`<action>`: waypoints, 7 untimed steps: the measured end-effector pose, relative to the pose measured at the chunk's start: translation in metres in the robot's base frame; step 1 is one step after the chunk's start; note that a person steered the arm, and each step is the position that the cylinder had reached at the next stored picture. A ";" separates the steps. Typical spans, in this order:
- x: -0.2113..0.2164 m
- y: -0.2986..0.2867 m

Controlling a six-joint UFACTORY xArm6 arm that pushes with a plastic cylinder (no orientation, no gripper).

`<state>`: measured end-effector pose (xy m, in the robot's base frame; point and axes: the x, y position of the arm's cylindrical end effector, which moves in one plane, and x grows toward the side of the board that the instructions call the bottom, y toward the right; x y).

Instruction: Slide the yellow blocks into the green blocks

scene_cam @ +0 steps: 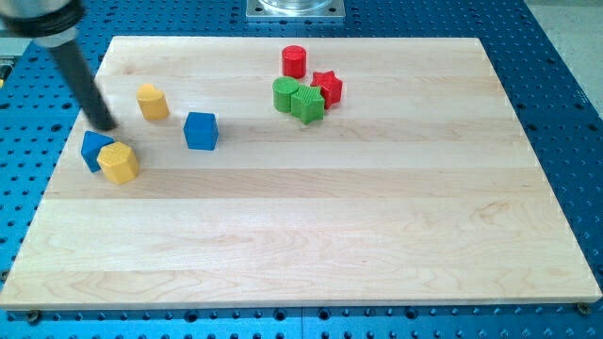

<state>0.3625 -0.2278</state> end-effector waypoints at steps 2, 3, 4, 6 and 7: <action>-0.026 0.048; -0.054 0.067; -0.055 0.154; -0.003 0.167; 0.070 0.165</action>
<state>0.4321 -0.0629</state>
